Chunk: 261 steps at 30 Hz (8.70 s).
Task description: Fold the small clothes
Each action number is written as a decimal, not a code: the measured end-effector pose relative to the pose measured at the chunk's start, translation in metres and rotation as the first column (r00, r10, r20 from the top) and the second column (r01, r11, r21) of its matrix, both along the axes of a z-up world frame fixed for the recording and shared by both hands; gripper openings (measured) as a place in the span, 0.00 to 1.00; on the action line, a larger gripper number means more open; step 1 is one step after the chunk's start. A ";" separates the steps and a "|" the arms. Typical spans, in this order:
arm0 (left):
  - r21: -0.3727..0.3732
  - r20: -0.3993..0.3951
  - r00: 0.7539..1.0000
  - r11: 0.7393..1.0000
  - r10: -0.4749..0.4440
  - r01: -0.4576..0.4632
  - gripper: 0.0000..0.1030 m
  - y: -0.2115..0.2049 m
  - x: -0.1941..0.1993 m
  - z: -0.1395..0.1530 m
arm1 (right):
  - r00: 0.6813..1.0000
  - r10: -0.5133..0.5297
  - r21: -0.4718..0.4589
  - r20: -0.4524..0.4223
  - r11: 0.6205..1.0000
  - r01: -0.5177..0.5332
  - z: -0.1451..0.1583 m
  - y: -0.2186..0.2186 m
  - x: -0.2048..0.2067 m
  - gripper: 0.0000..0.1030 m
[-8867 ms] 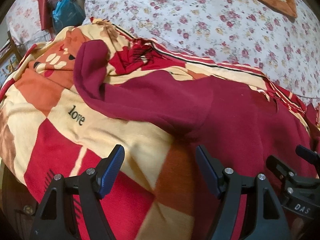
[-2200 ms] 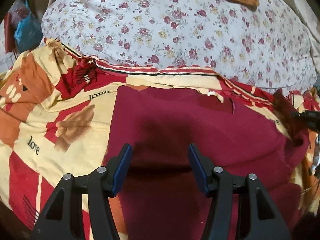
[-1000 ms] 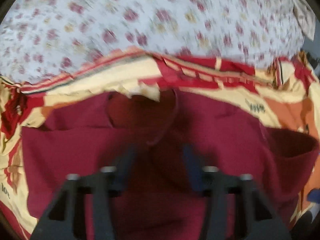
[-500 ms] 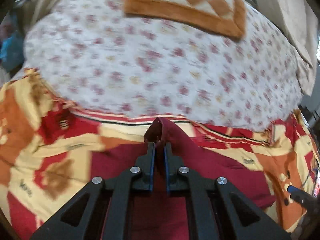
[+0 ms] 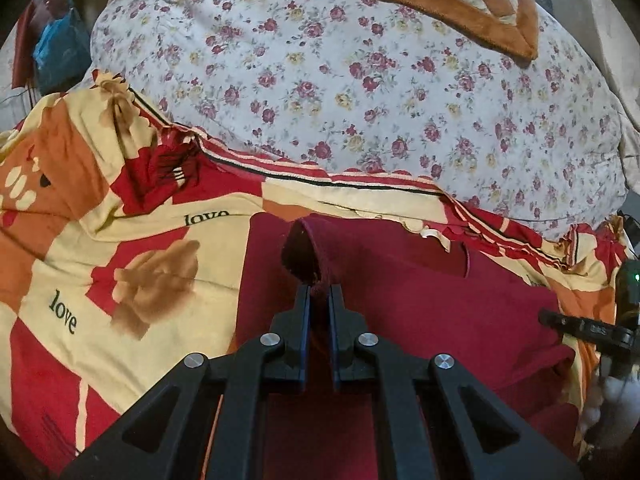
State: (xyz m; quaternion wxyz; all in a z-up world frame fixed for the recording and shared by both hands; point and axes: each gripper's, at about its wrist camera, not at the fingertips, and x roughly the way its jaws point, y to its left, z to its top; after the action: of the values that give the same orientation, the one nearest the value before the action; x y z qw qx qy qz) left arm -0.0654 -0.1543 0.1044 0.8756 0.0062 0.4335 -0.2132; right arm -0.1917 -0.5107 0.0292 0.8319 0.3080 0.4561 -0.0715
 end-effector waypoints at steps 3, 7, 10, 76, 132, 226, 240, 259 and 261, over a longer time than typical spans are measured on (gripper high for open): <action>0.001 0.008 1.000 1.000 -0.021 0.021 0.00 0.000 -0.006 0.001 | 0.998 0.045 -0.146 0.053 0.989 -0.037 0.024 0.007 0.001 0.18; 0.065 -0.061 0.997 0.997 -0.035 0.039 0.00 -0.013 -0.004 -0.030 | 1.000 0.012 -0.405 -0.012 0.914 -0.016 0.029 0.006 0.010 0.08; 0.059 -0.099 0.995 0.998 -0.014 0.020 0.00 -0.010 0.000 -0.044 | 1.000 -0.014 -0.253 -0.023 0.967 0.008 0.015 -0.014 0.007 0.10; -0.022 -0.188 0.981 0.999 0.042 -0.047 0.00 0.069 -0.016 -0.066 | 0.995 0.098 -0.102 -0.014 0.990 -0.099 0.028 0.064 -0.104 0.54; 0.047 -0.411 0.900 0.983 -0.144 0.178 0.09 0.088 -0.218 -0.085 | 0.939 0.278 -0.072 -0.205 0.952 -0.297 -0.003 0.097 -0.227 0.59; -0.276 -0.239 0.952 0.953 -0.190 0.121 0.18 0.025 0.109 -0.008 | 0.974 -0.095 0.389 0.206 0.921 0.008 0.002 -0.035 0.030 0.18; -0.298 -0.225 0.931 0.930 -0.289 0.216 0.27 0.071 0.023 -0.003 | 0.973 0.099 0.055 0.207 0.992 -0.112 0.073 0.028 -0.018 0.55; -0.298 -0.284 0.904 0.926 -0.320 0.234 0.00 0.076 -0.015 -0.036 | 0.971 0.185 -0.031 0.152 0.983 -0.182 0.034 0.087 -0.077 0.06; -0.303 -0.258 0.908 0.920 -0.330 0.248 0.00 0.086 -0.018 -0.025 | 0.967 0.182 -0.020 0.181 0.983 -0.182 0.048 0.082 -0.089 0.06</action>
State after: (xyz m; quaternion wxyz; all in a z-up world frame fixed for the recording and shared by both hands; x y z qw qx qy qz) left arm -0.0839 -0.0684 0.0798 0.7496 -0.0784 0.5249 -0.3955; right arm -0.2807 -0.4284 0.0769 0.8736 0.2686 0.4045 0.0328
